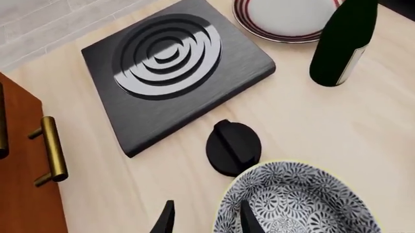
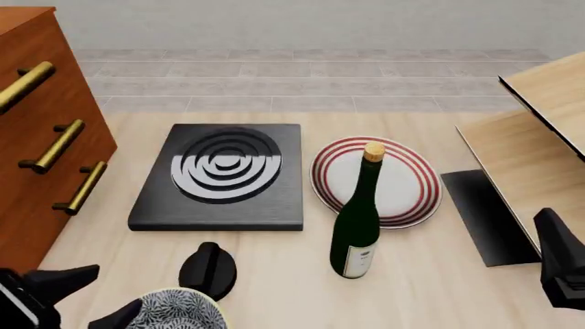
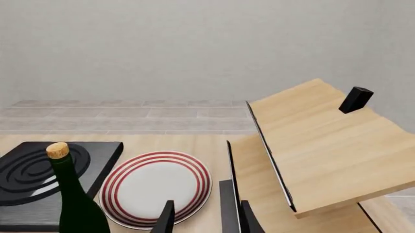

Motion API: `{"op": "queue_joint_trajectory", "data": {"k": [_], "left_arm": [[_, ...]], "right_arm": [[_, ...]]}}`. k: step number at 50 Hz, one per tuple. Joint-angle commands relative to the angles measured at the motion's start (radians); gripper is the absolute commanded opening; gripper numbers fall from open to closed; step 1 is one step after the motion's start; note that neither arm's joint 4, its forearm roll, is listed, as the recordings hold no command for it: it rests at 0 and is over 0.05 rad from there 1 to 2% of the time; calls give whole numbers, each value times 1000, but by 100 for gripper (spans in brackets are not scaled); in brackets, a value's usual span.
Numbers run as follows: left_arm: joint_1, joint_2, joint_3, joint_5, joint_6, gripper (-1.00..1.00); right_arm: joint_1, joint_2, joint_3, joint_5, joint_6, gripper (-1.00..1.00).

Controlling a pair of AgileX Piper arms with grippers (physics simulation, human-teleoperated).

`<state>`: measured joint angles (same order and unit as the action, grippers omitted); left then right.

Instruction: Put the bowl on the stove.

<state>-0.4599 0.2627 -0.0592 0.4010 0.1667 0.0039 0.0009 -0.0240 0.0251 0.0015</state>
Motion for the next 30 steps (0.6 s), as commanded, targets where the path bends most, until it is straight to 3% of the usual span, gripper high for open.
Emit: {"op": "queue_joint_trajectory", "data": {"k": [1, 14, 30], "left_arm": [[-16, 86, 37, -84, 7, 100], [-38, 119, 18, -69, 35, 100], [-32, 314, 52, -236, 63, 100]], "right_arm": [[0, 0, 0, 0, 0, 100], [0, 0, 0, 0, 0, 100], [0, 0, 0, 0, 0, 100]]}}
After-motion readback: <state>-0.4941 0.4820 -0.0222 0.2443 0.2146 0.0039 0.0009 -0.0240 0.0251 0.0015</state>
